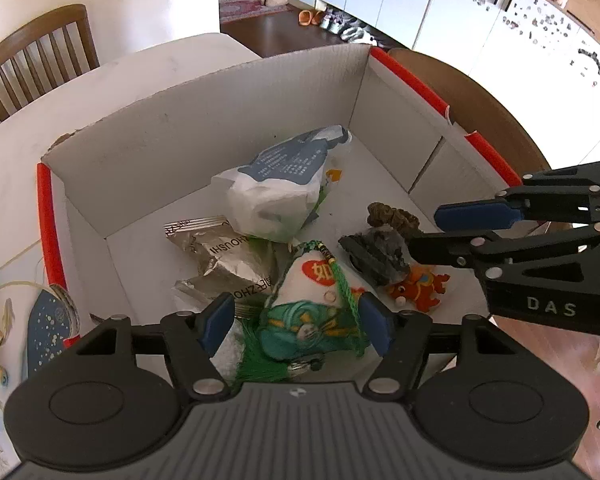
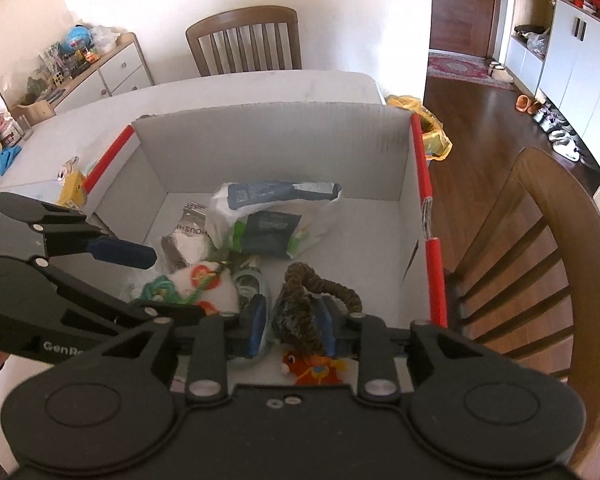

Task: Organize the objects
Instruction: 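Open both tools to release the sachet and braided loop into the box, then withdraw both tools from the box back toward the remaining items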

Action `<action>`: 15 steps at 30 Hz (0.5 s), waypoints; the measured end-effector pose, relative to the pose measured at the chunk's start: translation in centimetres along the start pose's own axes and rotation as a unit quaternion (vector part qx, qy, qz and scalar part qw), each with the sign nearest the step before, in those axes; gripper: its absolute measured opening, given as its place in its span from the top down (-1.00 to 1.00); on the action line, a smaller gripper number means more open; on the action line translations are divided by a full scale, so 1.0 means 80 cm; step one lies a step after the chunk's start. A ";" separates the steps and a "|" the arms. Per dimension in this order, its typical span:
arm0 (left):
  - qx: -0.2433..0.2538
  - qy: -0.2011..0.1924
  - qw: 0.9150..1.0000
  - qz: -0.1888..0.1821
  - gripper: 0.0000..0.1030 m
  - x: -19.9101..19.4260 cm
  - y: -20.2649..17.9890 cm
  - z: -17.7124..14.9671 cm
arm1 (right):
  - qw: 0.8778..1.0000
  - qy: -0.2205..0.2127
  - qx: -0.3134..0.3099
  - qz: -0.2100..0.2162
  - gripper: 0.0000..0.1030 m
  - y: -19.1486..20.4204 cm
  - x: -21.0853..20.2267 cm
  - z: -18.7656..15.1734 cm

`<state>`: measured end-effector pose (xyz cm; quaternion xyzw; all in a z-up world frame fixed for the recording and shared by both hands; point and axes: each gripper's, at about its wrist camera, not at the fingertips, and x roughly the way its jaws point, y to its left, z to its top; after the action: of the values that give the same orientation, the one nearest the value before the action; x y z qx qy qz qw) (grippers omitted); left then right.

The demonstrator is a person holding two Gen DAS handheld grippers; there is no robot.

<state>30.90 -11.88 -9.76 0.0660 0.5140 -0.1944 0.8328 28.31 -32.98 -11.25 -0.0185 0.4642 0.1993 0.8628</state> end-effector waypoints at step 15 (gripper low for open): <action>-0.018 -0.073 0.997 0.012 -0.32 -0.060 0.008 -0.008 | 0.999 -0.034 -0.006 0.008 0.12 0.029 -0.051 0.009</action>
<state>28.72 -9.82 -5.85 0.0431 0.4548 -0.1793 0.8713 26.03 -32.00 -7.18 -0.0131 0.4331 0.2095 0.8766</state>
